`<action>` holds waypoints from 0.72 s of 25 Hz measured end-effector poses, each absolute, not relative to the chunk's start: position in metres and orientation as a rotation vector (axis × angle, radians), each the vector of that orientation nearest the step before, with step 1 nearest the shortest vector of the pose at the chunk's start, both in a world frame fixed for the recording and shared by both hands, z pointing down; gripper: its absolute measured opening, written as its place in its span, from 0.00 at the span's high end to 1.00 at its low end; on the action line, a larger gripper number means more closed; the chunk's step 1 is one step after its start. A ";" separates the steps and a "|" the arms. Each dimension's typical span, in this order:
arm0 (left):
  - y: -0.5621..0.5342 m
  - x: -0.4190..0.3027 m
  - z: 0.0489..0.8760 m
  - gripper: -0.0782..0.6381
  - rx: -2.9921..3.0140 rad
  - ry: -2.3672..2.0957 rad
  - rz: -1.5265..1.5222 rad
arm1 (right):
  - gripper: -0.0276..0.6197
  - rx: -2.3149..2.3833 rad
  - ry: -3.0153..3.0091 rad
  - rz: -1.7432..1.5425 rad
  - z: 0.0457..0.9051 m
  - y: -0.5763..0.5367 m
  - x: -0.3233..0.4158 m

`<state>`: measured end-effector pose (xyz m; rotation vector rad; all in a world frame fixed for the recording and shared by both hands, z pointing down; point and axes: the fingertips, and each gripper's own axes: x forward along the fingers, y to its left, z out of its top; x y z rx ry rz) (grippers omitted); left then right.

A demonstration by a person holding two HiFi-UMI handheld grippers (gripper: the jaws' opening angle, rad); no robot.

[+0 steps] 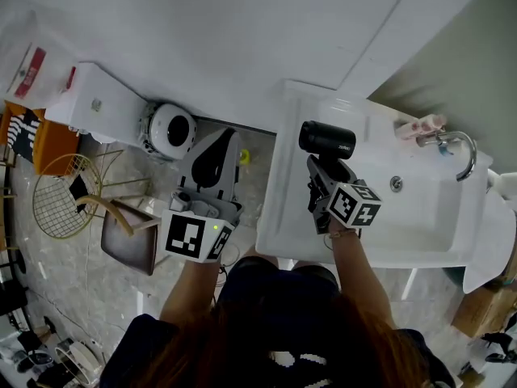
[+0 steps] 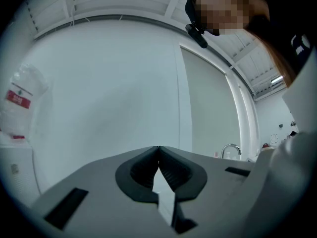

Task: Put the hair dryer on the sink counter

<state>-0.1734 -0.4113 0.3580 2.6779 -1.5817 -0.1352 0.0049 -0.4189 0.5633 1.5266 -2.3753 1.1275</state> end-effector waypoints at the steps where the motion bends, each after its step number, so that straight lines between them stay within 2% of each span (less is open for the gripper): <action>1: -0.415 -0.175 0.363 0.87 2.673 -1.580 -0.125 | 0.56 1.520 -2.337 1.134 0.577 -0.420 0.004; 10: -0.435 -0.201 0.393 0.87 2.585 -1.576 -0.077 | 0.56 1.508 -2.106 1.258 0.637 -0.424 -0.009; 18: -0.439 -0.194 0.399 0.87 2.599 -1.552 -0.067 | 0.55 1.490 -1.943 1.378 0.665 -0.419 -0.007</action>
